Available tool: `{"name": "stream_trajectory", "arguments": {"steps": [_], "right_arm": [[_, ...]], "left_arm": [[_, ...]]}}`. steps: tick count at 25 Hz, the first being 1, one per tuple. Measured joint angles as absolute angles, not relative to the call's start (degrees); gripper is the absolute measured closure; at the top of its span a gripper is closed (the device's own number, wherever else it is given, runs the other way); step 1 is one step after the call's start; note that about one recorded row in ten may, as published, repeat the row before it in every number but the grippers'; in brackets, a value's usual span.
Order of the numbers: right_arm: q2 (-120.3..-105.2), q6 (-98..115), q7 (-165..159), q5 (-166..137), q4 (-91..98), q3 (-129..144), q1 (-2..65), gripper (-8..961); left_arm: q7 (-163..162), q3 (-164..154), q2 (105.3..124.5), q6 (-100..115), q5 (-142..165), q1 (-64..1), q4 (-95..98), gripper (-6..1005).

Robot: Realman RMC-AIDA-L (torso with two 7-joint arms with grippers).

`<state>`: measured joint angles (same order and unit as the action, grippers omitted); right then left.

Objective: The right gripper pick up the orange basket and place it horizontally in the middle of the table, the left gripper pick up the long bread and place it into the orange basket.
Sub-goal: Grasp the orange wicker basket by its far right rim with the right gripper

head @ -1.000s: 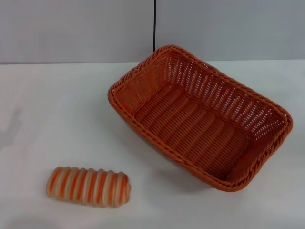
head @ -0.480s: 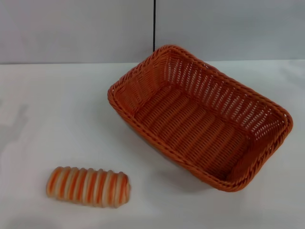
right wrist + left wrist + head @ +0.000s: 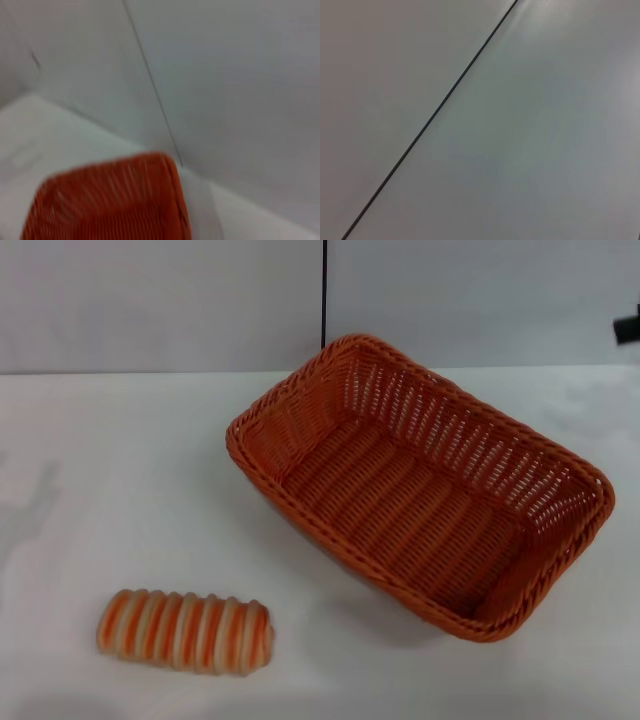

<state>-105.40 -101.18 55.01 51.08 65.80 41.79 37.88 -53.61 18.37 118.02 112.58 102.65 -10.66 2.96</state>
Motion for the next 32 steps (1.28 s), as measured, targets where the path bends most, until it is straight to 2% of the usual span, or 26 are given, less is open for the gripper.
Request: {"name": "stream_trajectory", "arguments": {"steps": [3, 5, 16, 21, 32], "right_arm": [[-105.24, -101.1, 56.0, 45.6, 61.6, 43.6, 40.7, 481], [-105.78, -100.8, 56.8, 43.1, 59.6, 44.4, 42.0, 485], [-111.19, -96.5, 57.9, 35.8, 57.8, 47.1, 43.7, 508], [-112.71, -95.3, 59.1, 35.2, 56.6, 47.3, 43.5, 518], [-113.41, -92.4, 60.8, 35.0, 51.7, 51.4, 43.4, 541]], "left_arm": [[-53.6, 18.4, 118.03, 112.5, 102.7, -10.6, 2.9, 135], [-53.6, 18.4, 118.04, 112.5, 102.7, -10.6, 2.8, 135], [-53.6, 18.4, 118.04, 111.8, 102.7, -10.6, 2.5, 136], [-53.6, 18.4, 118.04, 111.8, 102.7, -10.6, 2.5, 136], [-53.6, 18.2, 118.04, 111.8, 102.7, -10.6, 2.4, 136]]}}
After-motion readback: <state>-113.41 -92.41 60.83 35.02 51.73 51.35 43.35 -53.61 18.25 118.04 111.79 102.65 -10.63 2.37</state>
